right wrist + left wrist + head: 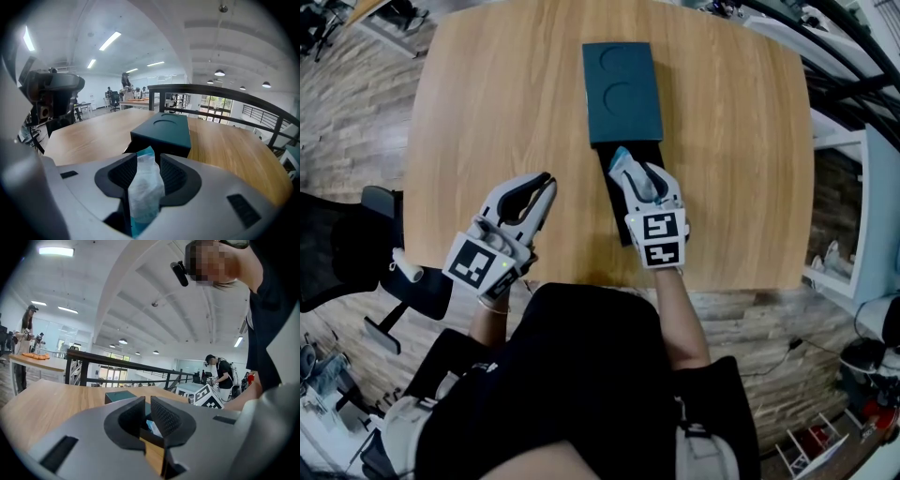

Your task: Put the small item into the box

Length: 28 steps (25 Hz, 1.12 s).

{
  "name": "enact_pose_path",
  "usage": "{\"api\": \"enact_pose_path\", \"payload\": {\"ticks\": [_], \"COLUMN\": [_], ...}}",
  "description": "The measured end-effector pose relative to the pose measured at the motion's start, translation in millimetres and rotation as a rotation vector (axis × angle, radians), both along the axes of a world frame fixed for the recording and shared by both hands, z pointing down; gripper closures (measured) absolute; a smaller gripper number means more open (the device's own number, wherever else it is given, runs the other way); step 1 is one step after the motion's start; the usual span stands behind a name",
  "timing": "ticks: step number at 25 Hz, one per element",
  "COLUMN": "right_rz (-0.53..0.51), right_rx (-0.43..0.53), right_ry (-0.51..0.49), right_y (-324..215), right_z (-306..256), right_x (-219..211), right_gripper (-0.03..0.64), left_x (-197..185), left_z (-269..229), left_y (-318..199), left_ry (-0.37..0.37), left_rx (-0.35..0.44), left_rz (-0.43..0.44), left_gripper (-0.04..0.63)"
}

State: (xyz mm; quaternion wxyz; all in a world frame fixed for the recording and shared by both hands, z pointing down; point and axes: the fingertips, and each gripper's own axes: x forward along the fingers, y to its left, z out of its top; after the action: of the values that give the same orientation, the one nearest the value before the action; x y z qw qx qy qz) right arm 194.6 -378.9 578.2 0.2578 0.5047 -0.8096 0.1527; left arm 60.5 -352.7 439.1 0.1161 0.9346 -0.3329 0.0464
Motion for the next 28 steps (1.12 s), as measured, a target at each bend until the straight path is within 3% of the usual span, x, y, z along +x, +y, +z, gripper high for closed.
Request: {"api": "enact_pose_path", "payload": {"ticks": [3, 6, 9, 18, 28], "right_rz": [-0.002, 0.000, 0.003, 0.028, 0.079], "right_rx": [0.007, 0.034, 0.063, 0.243, 0.392], "right_ry": [-0.019, -0.039, -0.068, -0.198, -0.228], "right_y": [2, 3, 6, 10, 32], "right_z": [-5, -16, -29, -103, -171], "right_x": [0, -1, -3, -2, 23], "right_gripper": [0.470, 0.552, 0.577, 0.588, 0.588], "left_x": [1, 1, 2, 2, 41], "left_z": [-1, -3, -5, -29, -61], "left_y": [0, 1, 2, -6, -2], "left_ry": [-0.003, -0.004, -0.007, 0.007, 0.021], "left_rx": [0.006, 0.007, 0.013, 0.019, 0.057], "left_rz": [0.001, -0.001, -0.001, -0.035, 0.062], "left_gripper": [0.571, 0.571, 0.571, 0.572, 0.572]}}
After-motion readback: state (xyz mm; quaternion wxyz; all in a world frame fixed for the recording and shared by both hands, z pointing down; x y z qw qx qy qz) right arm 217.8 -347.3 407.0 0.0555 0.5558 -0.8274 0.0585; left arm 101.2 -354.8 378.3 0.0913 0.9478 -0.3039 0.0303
